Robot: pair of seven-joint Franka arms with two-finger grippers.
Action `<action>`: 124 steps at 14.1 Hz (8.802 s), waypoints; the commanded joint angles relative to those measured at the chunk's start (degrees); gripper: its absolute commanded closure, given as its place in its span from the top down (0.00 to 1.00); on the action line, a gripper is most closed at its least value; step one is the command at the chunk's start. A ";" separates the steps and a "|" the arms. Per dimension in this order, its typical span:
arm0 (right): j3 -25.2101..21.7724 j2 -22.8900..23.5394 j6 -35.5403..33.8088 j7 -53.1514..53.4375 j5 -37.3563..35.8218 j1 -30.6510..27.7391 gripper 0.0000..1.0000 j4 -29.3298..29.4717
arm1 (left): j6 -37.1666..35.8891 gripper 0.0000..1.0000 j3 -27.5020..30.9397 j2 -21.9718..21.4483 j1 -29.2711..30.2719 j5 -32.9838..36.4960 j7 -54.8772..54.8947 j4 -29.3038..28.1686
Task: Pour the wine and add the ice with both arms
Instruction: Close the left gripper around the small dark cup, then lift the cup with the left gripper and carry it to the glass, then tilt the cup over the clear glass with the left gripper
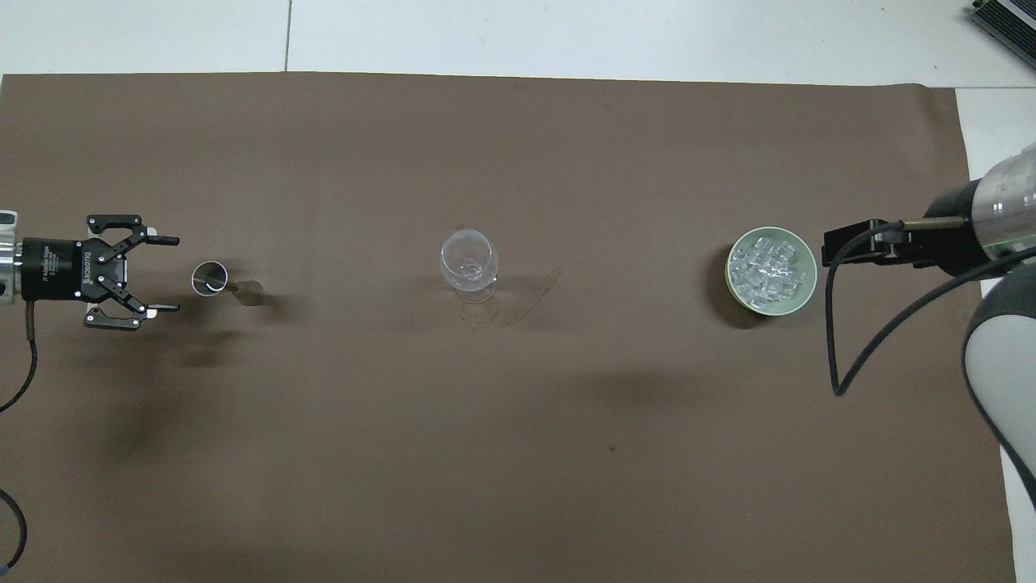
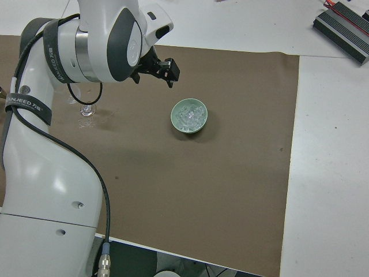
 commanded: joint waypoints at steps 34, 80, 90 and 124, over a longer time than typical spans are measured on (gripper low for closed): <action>0.25 -0.44 -0.30 -1.54 1.20 -0.96 1.00 -0.05 | -1.85 0.45 0.17 -0.73 -2.14 -7.52 10.60 -7.24; 0.25 -0.44 -0.21 -1.54 1.20 -0.96 1.00 -0.05 | 16.43 0.00 -0.01 -15.05 -39.67 19.19 -53.81 3.04; 0.25 -0.44 -0.21 -1.54 1.20 -0.96 1.00 -0.05 | 19.86 0.00 -0.27 -14.17 -42.75 34.49 -63.13 5.32; 0.25 -0.44 -0.21 -1.54 1.20 -0.96 1.00 -0.05 | 19.33 0.00 -0.18 -12.86 -50.75 61.21 -65.59 6.64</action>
